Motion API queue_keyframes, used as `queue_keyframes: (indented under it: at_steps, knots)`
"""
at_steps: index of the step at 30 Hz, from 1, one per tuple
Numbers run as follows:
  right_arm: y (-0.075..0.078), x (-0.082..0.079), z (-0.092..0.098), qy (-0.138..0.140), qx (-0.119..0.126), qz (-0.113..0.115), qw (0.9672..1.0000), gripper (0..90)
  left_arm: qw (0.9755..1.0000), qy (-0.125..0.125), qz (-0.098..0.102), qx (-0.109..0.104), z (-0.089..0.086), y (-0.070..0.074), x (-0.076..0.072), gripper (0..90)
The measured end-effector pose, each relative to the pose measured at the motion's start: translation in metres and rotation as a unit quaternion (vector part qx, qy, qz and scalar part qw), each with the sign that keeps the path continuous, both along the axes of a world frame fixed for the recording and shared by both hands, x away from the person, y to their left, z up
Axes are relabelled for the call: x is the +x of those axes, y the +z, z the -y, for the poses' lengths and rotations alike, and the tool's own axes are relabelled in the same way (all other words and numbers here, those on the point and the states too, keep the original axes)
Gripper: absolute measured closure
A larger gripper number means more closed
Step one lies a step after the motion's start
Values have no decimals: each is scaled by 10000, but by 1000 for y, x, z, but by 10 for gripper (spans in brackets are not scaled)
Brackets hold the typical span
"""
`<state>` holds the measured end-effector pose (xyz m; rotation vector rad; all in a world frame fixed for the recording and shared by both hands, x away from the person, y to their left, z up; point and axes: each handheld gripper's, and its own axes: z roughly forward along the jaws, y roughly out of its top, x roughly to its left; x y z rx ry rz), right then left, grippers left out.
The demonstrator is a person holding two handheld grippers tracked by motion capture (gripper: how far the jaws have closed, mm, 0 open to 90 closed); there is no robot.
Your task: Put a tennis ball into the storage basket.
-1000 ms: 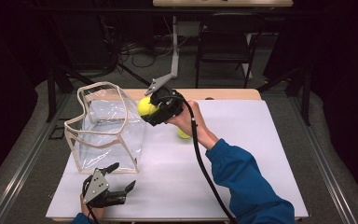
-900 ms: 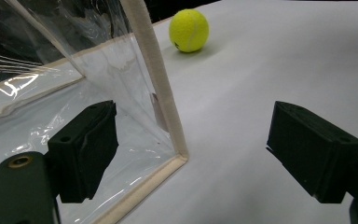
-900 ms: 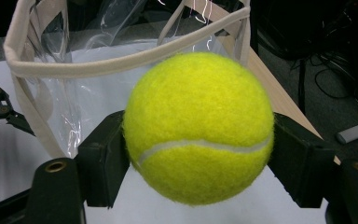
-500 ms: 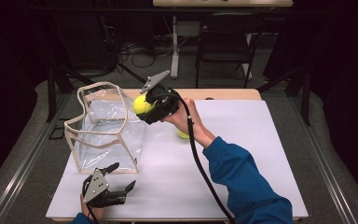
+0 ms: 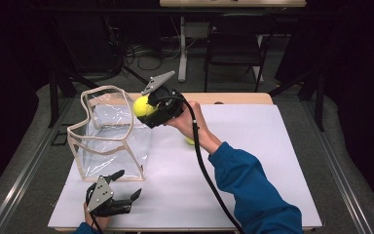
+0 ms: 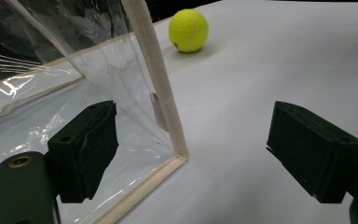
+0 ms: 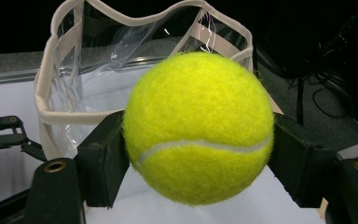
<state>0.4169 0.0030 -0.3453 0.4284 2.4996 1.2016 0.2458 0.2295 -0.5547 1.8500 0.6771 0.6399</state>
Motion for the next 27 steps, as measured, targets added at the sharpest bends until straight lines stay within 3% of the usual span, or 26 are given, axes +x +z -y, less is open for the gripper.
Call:
queue_keyframes:
  at_steps: [27]
  knots:
    - [7, -5, -18, 110, 242, 134, 9996, 264, 10000, -9, 24, -27, 0, 1, -1, 158]
